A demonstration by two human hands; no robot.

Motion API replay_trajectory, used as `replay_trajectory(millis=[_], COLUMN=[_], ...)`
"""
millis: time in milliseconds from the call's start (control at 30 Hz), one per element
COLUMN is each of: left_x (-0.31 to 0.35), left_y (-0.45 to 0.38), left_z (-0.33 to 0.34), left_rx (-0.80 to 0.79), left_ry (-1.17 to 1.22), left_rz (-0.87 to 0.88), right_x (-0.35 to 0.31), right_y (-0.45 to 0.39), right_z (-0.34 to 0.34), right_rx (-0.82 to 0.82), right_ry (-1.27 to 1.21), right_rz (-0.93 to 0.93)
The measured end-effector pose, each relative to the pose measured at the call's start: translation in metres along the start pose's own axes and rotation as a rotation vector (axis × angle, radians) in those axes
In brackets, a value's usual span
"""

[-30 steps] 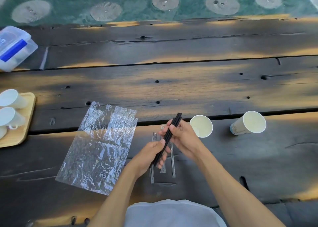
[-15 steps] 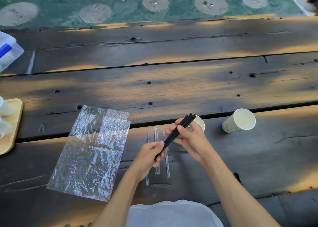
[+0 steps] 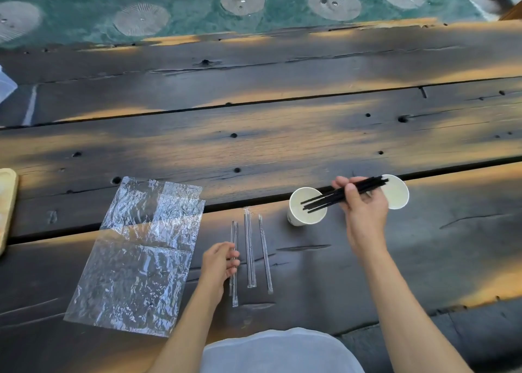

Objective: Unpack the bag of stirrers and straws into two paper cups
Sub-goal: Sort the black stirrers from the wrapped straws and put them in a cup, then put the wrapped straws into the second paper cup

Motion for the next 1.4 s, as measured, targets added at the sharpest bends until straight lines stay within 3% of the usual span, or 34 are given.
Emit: replay_trajectory(millis=[200,467,567,633,733,833,933,1000,1100,1233,1400], left_x=[-0.006,-0.010,-0.013,-0.016,-0.020,-0.021,-0.022,-0.020,-0.017,-0.015,-0.038], left_y=[-0.006,-0.017,-0.024,-0.030,-0.035,-0.040,-0.042,-0.045,-0.048,-0.050,-0.073], left_z=[0.000,-0.002,-0.006,-0.011,-0.012,-0.005,0.005,0.011,0.021,0.032,0.033], left_rx=[0.049,0.114,0.200,0.264,0.302,0.267,0.190,0.170,0.145,0.129,0.142], left_ry=[-0.001,-0.007,-0.043,-0.133,-0.293,-0.383,-0.383,-0.352,-0.284,-0.272,-0.393], left_rz=[-0.036,-0.018,0.037,0.068,0.074,0.089,0.047,0.016,-0.002,0.017,0.088], right_x=[0.026,0.015,-0.005,-0.007,0.024,0.085,0.138,0.162,0.174,0.173,0.176], right_y=[0.007,0.009,0.013,0.011,0.007,0.027,0.057,0.070,0.075,0.077,0.078], right_z=[0.020,0.013,0.004,-0.005,-0.027,-0.028,0.007,0.033,0.059,0.083,0.089], right_rx=[-0.110,-0.065,0.199,0.445,0.675,0.504,0.159,-0.097,-0.308,-0.417,-0.455], right_ry=[0.269,0.303,0.272,0.161,0.002,0.207,0.466,0.684,0.980,1.128,1.095], right_rz=[-0.008,-0.043,-0.220,-0.225,0.181,0.627,0.765,0.711,0.539,0.451,0.453])
Point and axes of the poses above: each hand's wrist, its own y-axis away from the middle knuckle, its own z-axis out of the palm, x = y × z, the point moved 2 cm from there along -y, towards the middle knuckle, and after that the axes turned 5 degrees about x, right-handed, at the moved point
